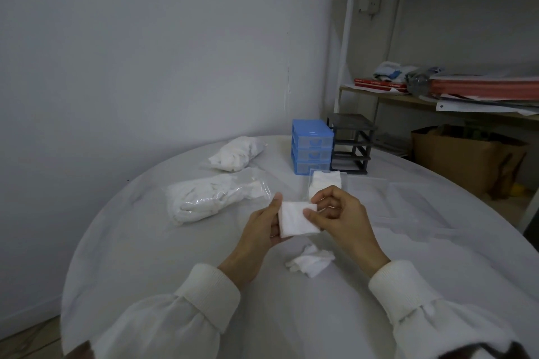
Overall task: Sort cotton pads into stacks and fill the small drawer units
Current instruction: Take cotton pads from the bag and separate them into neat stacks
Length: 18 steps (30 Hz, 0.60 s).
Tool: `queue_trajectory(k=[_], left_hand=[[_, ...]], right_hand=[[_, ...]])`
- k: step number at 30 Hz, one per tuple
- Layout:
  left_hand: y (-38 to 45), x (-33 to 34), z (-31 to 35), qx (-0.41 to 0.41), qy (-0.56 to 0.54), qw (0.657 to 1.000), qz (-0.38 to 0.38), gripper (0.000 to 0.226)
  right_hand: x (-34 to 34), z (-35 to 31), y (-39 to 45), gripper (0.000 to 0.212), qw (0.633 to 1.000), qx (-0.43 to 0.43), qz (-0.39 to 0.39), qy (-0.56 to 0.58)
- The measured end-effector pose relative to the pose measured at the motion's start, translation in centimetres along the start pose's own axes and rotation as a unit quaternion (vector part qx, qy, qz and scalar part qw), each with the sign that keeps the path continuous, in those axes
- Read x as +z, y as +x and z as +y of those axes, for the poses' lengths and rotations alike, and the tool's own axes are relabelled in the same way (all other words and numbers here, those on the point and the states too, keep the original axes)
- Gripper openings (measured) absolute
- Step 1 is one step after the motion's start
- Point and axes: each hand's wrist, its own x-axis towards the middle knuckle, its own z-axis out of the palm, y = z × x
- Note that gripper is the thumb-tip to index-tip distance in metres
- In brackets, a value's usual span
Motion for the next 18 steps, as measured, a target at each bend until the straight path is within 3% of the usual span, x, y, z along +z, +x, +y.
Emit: queue_trajectory(k=[7, 11, 14, 18], left_hand=[[-0.5, -0.1, -0.6, 0.042, 0.024, 0.998, -0.033, 0.020], [-0.1, -0.2, -0.4, 0.052, 0.015, 0.998, -0.021, 0.018], [0.2, 0.0, -0.5, 0.055, 0.031, 0.998, -0.013, 0.012], [1.2, 0.7, -0.6, 0.072, 0.069, 0.995, 0.012, 0.005]], right_hand=[[-0.4, 0.1, 0.1, 0.028, 0.998, 0.004, -0.002, -0.069], [-1.4, -0.2, 0.5, 0.013, 0.996, 0.042, -0.068, -0.051], [-2.2, -0.2, 0.8, 0.012, 0.994, 0.036, -0.071, -0.075], [-3.0, 0.1, 1.4, 0.010, 0.996, 0.071, -0.045, -0.014]])
